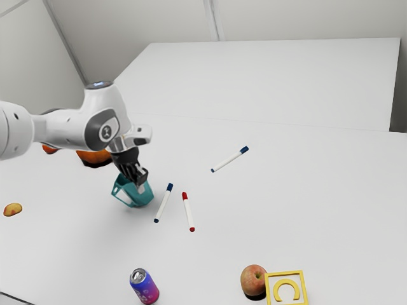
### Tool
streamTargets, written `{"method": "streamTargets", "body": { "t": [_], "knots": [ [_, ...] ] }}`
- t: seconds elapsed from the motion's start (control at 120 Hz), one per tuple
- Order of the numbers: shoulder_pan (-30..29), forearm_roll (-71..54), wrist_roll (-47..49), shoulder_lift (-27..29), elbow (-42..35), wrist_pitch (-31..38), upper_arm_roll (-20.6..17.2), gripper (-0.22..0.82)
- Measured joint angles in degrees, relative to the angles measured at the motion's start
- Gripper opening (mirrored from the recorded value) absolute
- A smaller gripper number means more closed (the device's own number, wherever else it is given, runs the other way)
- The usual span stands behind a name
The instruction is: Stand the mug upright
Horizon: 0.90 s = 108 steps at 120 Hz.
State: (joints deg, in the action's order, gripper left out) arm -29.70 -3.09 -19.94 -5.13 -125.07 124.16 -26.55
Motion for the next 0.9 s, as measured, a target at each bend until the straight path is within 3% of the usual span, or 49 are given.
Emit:
{"method": "streamTargets", "body": {
  "t": [0.075, 0.233, 0.367, 0.558, 0.775, 0.808, 0.9],
  "knots": [
    [0.24, -0.68, 0.84, -0.37, -0.01, 0.09, -0.02, -0.13],
    [0.97, -0.57, 1.64, 0.29, -0.02, 0.06, -0.06, 0.21],
    [0.49, -0.52, 2.15, 2.93, 0.13, -0.10, -1.44, 0.40],
    [0.07, 0.97, 2.75, 10.00, 3.81, -3.76, -4.27, 0.52],
    [1.44, 3.50, 6.48, 7.60, 21.31, -14.94, -4.50, 0.57],
    [2.38, 3.51, 6.94, 7.23, 23.46, -16.42, -3.67, 0.58],
    [14.78, 3.52, 8.04, 6.09, 28.81, -20.87, 8.22, 0.59]
  ]
}}
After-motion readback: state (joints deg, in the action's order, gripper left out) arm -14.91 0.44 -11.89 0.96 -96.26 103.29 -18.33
